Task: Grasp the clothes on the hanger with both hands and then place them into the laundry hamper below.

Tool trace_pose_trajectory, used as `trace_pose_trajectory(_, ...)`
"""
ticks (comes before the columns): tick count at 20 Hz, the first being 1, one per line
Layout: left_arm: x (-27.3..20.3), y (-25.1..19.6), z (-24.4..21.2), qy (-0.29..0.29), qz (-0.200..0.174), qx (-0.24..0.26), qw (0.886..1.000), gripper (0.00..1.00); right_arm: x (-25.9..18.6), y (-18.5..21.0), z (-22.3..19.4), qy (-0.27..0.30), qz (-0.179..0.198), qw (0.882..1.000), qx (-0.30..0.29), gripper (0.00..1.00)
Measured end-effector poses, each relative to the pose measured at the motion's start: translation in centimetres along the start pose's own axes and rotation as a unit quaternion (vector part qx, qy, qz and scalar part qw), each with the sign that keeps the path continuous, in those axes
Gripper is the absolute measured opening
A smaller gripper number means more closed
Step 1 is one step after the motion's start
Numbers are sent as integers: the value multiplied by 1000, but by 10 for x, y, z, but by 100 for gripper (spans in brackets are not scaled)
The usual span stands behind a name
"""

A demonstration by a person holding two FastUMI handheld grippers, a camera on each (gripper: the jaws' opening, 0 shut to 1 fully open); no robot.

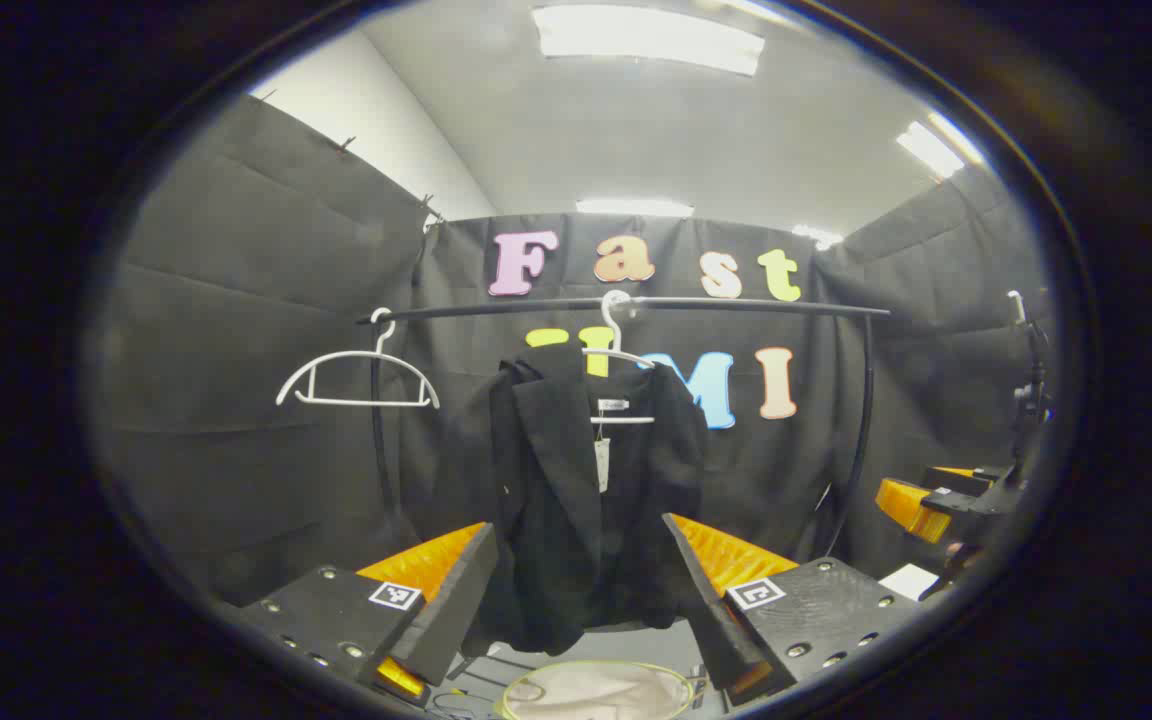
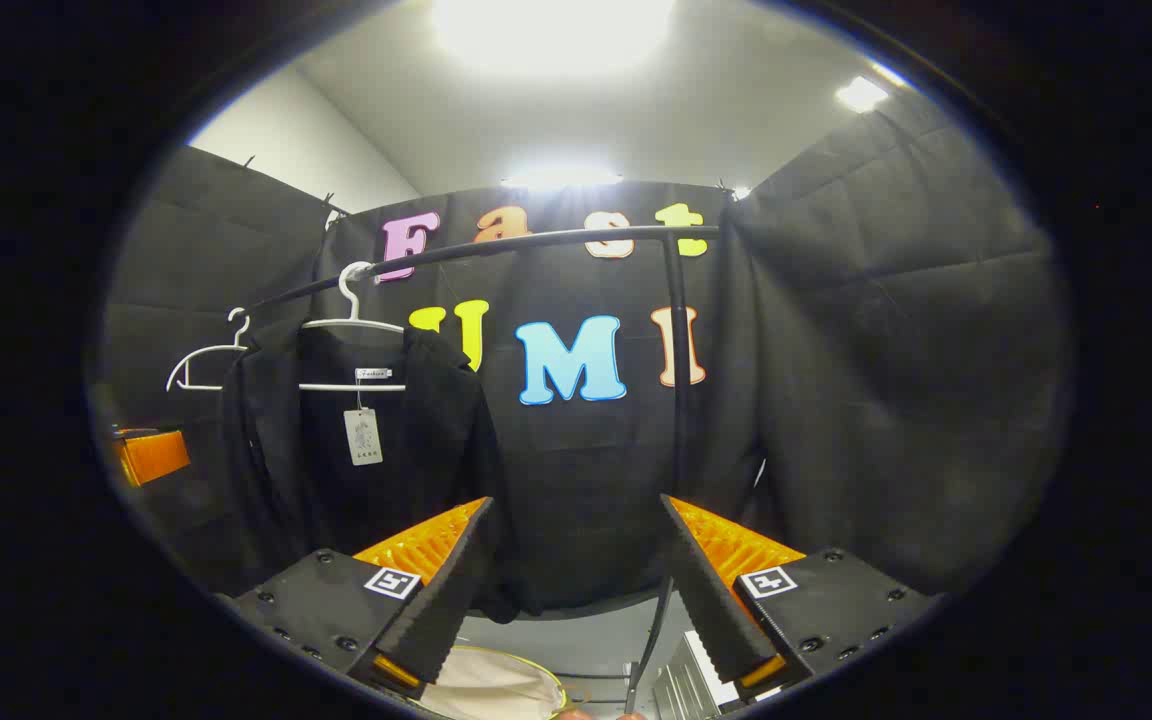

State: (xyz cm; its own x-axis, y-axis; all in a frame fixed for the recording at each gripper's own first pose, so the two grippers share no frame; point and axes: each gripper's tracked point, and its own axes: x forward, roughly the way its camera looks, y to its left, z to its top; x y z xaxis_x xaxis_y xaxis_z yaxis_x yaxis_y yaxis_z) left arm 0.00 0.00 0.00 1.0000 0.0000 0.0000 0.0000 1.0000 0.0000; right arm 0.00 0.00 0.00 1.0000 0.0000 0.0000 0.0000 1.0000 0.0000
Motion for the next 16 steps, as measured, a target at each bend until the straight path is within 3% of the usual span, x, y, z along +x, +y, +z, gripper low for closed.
trace_pose_trajectory(4, -11, 1, -8, 8, 0, -8, 1000, 94, -10, -4, -9, 14, -8, 1000, 7, 100)
trace_pose_trajectory(5, -13, 0, -8, 9, 0, -8, 1000, 94, -12, -6, -11, 16, -7, 1000, 9, 96)
trace_pose_trajectory(6, -16, 0, -8, 9, 0, -8, 1000, 94, -13, -7, -10, 16, -8, 1000, 10, 99)
trace_pose_trajectory(13, -28, 1, -11, 17, 5, -9, 1000, 94, -15, -4, -11, 24, -2, 999, 24, 98)
trace_pose_trajectory(14, -28, 1, -11, 17, 4, -8, 1000, 94, -15, -5, -13, 27, -2, 999, 26, 93)
trace_pose_trajectory(16, -28, 2, -13, 19, 7, -6, 1000, 94, -16, -4, -14, 30, 1, 999, 30, 98)
